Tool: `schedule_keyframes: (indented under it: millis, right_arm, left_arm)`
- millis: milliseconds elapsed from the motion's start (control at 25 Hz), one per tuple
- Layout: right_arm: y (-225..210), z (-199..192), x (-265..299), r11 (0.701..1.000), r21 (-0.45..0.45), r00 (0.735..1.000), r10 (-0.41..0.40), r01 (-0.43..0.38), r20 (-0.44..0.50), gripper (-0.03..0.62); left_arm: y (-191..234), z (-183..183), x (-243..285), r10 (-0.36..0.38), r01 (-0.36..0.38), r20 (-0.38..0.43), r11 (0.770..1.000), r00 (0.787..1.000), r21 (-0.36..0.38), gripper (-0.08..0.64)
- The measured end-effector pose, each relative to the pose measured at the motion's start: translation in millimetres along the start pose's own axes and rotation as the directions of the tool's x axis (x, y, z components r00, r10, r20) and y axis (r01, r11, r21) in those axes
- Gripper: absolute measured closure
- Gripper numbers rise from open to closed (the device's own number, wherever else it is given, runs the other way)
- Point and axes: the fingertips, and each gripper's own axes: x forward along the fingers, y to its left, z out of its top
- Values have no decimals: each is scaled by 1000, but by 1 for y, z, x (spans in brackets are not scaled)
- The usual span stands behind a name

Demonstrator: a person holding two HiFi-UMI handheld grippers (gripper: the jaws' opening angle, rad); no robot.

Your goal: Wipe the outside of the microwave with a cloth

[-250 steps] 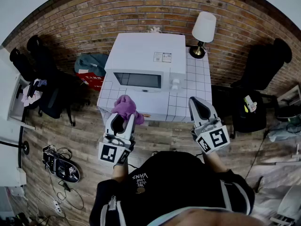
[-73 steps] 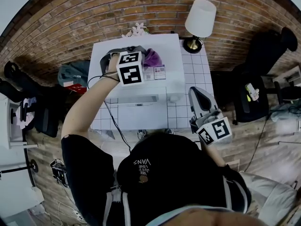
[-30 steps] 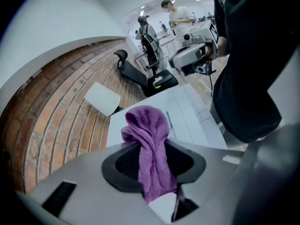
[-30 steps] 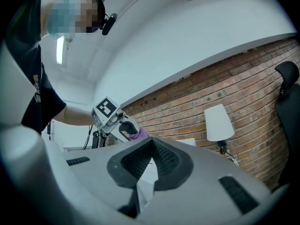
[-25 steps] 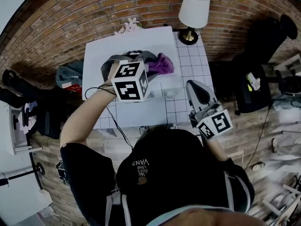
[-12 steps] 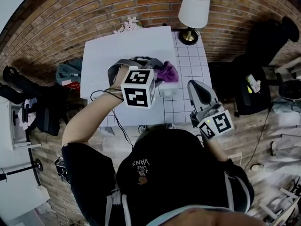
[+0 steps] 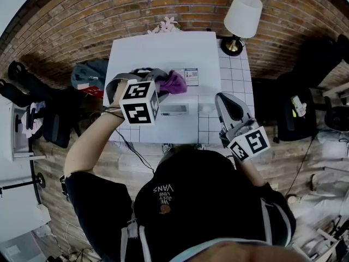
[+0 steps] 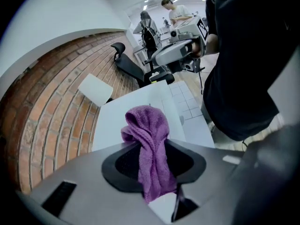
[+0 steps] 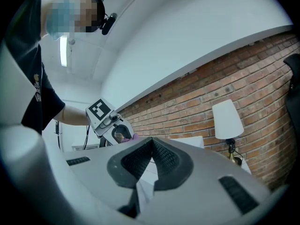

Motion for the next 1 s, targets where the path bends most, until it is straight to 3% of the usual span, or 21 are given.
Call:
schedule_keyframes:
  millis: [320, 600, 800, 1000]
  right_arm:
    - [31, -4, 36, 999, -16, 998, 52, -52, -23, 595]
    - [67, -9, 72, 998, -32, 998, 61, -62, -36, 594]
    - [97, -12, 99, 998, -41, 999, 45, -46, -26, 594]
    - [135, -21, 124, 999, -43, 1000, 21, -22, -17, 594]
  left_arm:
    - [-14, -101, -33, 37, -48, -72, 986, 997, -157, 417]
    - [-23, -179, -67, 76, -96, -90, 964, 993, -248, 417]
    - [-30, -220, -86, 107, -115, -44, 954, 993, -276, 417]
    - [-29, -246, -102, 181, -149, 78, 939, 980, -310, 417]
